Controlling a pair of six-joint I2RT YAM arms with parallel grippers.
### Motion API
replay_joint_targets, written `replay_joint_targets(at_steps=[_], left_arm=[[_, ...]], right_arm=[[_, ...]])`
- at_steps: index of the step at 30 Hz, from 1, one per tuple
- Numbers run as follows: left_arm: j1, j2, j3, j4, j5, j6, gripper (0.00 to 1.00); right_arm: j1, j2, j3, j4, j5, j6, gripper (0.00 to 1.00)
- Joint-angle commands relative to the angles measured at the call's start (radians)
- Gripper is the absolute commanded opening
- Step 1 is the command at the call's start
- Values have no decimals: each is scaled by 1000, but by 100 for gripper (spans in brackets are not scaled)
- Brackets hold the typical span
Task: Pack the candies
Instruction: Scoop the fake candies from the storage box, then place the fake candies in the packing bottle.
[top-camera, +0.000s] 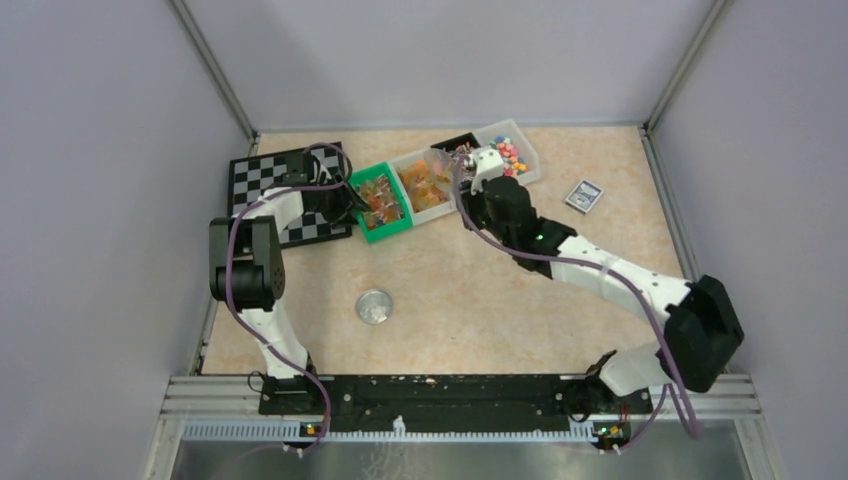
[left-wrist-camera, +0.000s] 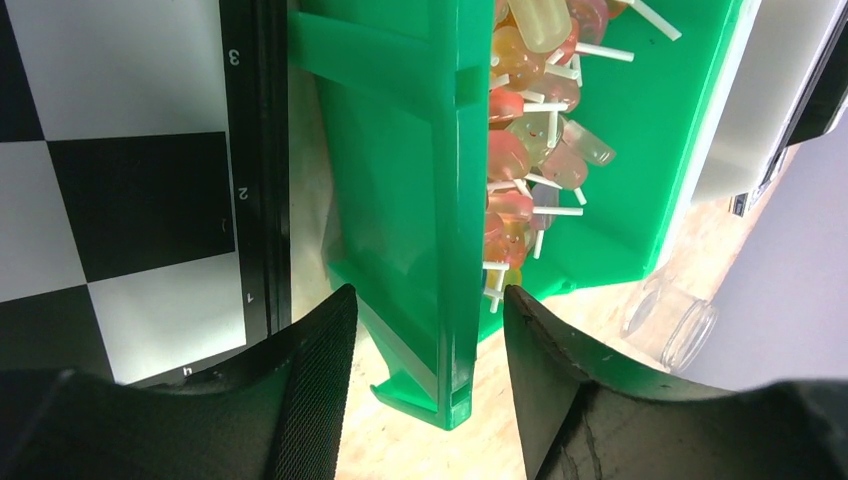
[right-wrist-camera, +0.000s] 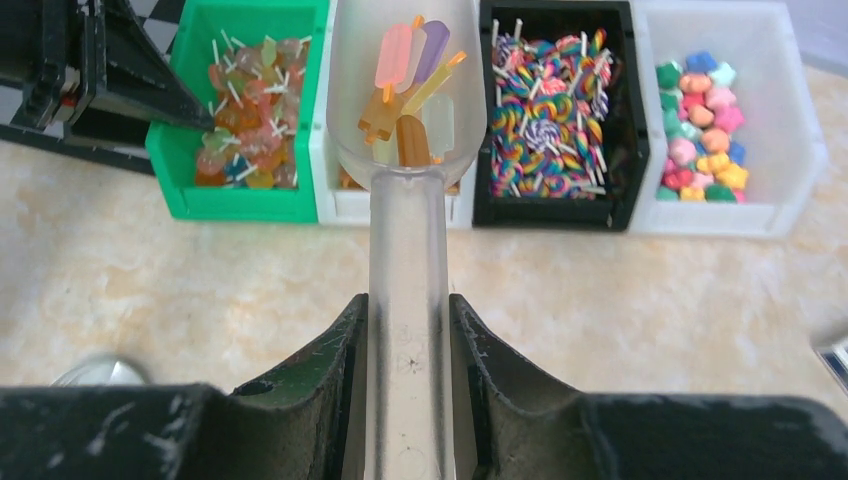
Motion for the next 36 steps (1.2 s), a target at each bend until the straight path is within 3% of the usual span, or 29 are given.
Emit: replay_joint_targets(at_steps=[1, 8, 19, 36], left_arm=[[3, -27, 17, -8, 15, 15, 61], [5, -29, 12, -7, 20, 18, 62], [6, -22, 11, 0, 31, 15, 62], [6, -22, 10, 1, 36, 16, 63]], right_arm=[[-6, -202, 4, -239, 46, 68, 0], [-5, -423, -39, -484, 164, 138, 0], [-5, -588, -100, -887, 244, 400, 0], [-6, -636, -152, -1049, 159, 559, 0]])
